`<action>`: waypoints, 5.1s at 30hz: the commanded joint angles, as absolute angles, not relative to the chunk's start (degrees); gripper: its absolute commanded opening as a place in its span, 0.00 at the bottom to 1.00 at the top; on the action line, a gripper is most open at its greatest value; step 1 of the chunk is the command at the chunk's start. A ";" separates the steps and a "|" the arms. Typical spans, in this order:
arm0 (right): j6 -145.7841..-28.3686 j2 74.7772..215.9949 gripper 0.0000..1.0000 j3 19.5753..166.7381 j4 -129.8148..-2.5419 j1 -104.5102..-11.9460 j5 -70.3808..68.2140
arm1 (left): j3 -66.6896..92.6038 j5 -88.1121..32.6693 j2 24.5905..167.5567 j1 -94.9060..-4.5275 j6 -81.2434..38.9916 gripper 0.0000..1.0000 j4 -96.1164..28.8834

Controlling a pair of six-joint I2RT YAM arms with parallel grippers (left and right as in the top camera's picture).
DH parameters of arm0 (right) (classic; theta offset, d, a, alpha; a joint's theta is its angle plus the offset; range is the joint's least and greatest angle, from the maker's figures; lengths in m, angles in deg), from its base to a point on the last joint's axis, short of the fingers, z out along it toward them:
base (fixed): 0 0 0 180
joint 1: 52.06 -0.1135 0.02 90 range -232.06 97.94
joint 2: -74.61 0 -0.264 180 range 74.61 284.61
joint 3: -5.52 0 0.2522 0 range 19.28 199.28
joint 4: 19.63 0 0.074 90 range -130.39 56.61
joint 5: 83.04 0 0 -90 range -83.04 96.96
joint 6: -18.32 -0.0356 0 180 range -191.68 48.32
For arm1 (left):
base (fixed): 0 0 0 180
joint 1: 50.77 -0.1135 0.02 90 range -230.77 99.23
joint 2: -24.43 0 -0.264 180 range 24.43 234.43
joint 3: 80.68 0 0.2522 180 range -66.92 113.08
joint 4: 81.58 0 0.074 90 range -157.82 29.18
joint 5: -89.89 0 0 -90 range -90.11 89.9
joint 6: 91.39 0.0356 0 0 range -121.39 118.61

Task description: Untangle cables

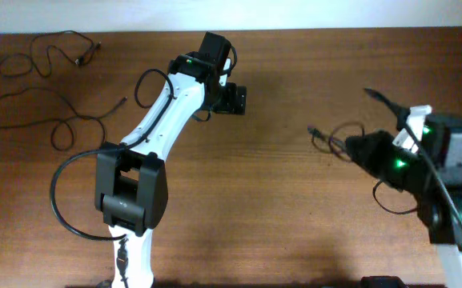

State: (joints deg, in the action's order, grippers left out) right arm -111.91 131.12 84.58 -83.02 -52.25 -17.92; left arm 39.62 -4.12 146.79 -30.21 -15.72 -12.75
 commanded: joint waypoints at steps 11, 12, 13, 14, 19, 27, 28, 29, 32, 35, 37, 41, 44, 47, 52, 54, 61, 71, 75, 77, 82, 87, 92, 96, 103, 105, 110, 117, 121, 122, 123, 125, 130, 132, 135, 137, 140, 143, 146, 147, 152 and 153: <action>-119.86 131.78 0.04 85.19 -62.80 -52.03 -43.56 | 38.86 -17.71 146.55 -28.77 -15.65 0.99 -10.52; -119.91 132.24 0.04 85.19 -60.09 -52.03 -42.54 | 38.86 -17.71 146.55 -28.74 -15.65 0.99 -10.42; -121.17 132.76 0.04 85.19 -65.25 -52.03 -29.84 | 38.86 -17.71 146.55 -28.74 -15.65 0.99 -10.24; -126.99 133.03 0.04 85.19 -71.76 -52.03 -18.54 | 38.86 -17.71 146.55 -28.74 -15.65 0.99 -10.22; -119.51 132.61 0.04 85.19 -58.63 -52.03 -42.23 | 38.86 -17.69 146.55 -28.74 -15.63 0.99 -9.83; -121.89 132.52 0.04 85.19 -56.62 -51.99 -43.02 | 38.81 -17.69 146.55 -28.74 -15.65 0.99 -10.13; -111.16 132.52 0.04 85.19 -50.85 -51.99 -49.44 | 38.81 -17.69 146.55 -28.74 -15.65 0.99 -10.28; -105.26 132.52 0.04 85.19 -52.99 -51.99 -46.84 | 38.81 -17.69 146.55 -28.74 -15.65 0.99 -10.28; -132.87 133.48 0.04 85.19 -79.92 -51.99 -15.35 | 38.81 -17.71 146.55 -28.74 -15.65 0.99 -10.26; -124.01 133.70 0.04 85.19 -67.54 -51.99 -39.65 | 38.81 -17.69 146.55 -28.74 -15.65 0.99 -10.11; -114.18 133.70 0.04 85.19 -52.42 -51.99 -55.63 | 38.81 -17.69 146.55 -28.74 -15.65 0.99 -10.13; -124.56 135.17 0.04 85.19 -79.26 -51.99 -19.65 | 38.81 -17.69 146.55 -28.74 -15.65 0.99 -10.26; -129.76 136.89 0.04 85.19 -80.29 -51.99 -26.58 | 38.81 -17.69 146.55 -28.74 -15.65 0.99 -10.28; -127.51 136.81 0.04 85.19 -66.67 -51.99 -36.35 | 38.81 -18.32 146.55 -28.74 -15.21 0.99 -10.07; -139.95 137.27 0.04 85.19 -76.86 -51.99 -14.21 | 38.81 -38.85 146.55 -28.74 0.92 0.99 -9.67; -141.63 137.62 0.04 85.19 -76.96 -51.99 -14.67 | 38.81 -51.15 146.55 -28.74 8.57 0.99 -9.45; -156.67 137.99 0.08 85.19 -74.95 -51.99 -5.55 | 38.81 -60.62 146.55 -28.61 18.82 0.99 -9.13; -156.60 142.34 0.06 85.19 -72.37 -52.05 -17.88 | 38.81 -56.33 146.55 -20.26 22.93 0.71 -12.27; -155.90 142.77 0.04 85.19 -72.40 -52.03 -23.96 | 38.81 -51.22 146.55 -20.07 21.92 0.50 -13.34; -152.76 142.73 0.04 85.19 -72.40 -51.99 -23.28 | 38.81 -40.51 146.55 -20.07 15.01 0.30 -13.78; -138.83 142.42 0.04 85.19 -71.78 -51.79 -15.45 | 38.81 -25.36 146.55 -20.22 4.00 0.00 -12.78; -120.10 142.42 0.04 85.19 -73.97 -51.24 -15.54 | 40.74 -40.42 144.34 -20.29 9.68 0.00 -13.39; -131.88 142.45 0.04 85.19 -74.01 -49.69 -12.24 | 42.33 -41.53 141.77 -20.29 17.62 0.65 -11.16; -137.94 142.45 0.04 85.19 -73.47 -41.06 -17.49 | 42.31 -42.54 141.74 -20.37 22.23 0.69 -6.79; -136.60 142.49 0.04 85.19 -74.78 -44.45 -29.09 | 42.31 -52.29 141.74 -20.37 26.77 0.63 -12.01; -138.83 142.49 0.04 85.19 -74.71 -46.04 -29.16 | 42.31 -54.82 141.74 -20.05 26.77 0.60 -13.06; -141.17 142.49 0.04 85.19 -73.66 -46.90 -30.16 | 42.31 -50.39 141.74 -17.47 26.77 0.34 -13.34; -128.60 142.49 0.09 85.19 -78.19 -46.85 -21.25 | 42.42 -47.90 141.70 -17.31 17.70 0.00 -14.70; -124.98 142.49 0.46 85.19 -88.92 -46.85 -8.04 | 44.61 -55.85 138.88 -17.53 14.73 0.00 -15.38; -121.26 142.49 0.48 85.19 -89.58 -46.85 -7.94 | 45.22 -54.80 137.72 -17.62 14.14 0.00 -16.25; -118.57 142.49 0.50 85.19 -90.08 -46.85 -7.94 | 45.39 -52.92 137.09 -17.66 12.00 0.00 -16.86; -115.12 142.49 0.55 85.19 -91.98 -46.85 -7.98 | 45.44 -49.86 135.97 -18.04 6.56 0.00 -18.39; -111.01 142.49 0.77 85.19 -96.92 -46.85 -8.02 | 45.44 -50.96 134.92 -18.67 -6.01 0.00 -24.73; -111.01 142.49 0.77 85.19 -97.47 -46.85 -9.60 | 45.44 -53.47 134.38 -19.72 -9.33 0.00 -27.73; -111.01 142.49 0.77 85.19 -93.18 -46.85 -15.17 | 45.44 -58.91 134.31 -20.18 -12.50 0.00 -28.78; -111.08 142.49 0.77 85.19 -89.71 -46.87 -18.03 | 45.44 -61.91 134.31 -20.18 -15.80 0.00 -29.65; -111.05 143.25 0.77 85.01 -89.29 -46.87 -16.04 | 45.44 -71.28 134.31 -20.18 -18.14 0.00 -34.30; -111.08 146.16 0.77 84.25 -88.68 -46.87 -15.04 | 45.44 -77.16 134.31 -20.13 -24.02 0.00 -39.97; -111.03 152.22 0.69 84.16 -88.72 -46.85 -14.62 | 45.44 -78.74 134.31 -20.46 -25.36 0.00 -42.30; -111.05 154.14 0.67 84.16 -89.49 -46.85 -13.31 | 45.44 -78.30 134.31 -21.27 -25.33 0.00 -42.33; -111.05 156.43 0.64 84.21 -95.24 -46.74 -3.56 | 45.41 -68.81 134.31 -29.95 -24.44 0.00 -35.94; -111.03 155.25 0.65 84.23 -95.76 -46.74 -2.86 | 45.41 -63.46 134.31 -32.26 -22.84 0.00 -30.79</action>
State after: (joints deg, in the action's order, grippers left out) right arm -111.53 156.43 84.69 -93.99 -47.05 -11.28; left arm 44.41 -72.53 136.39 -25.75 -24.92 -36.64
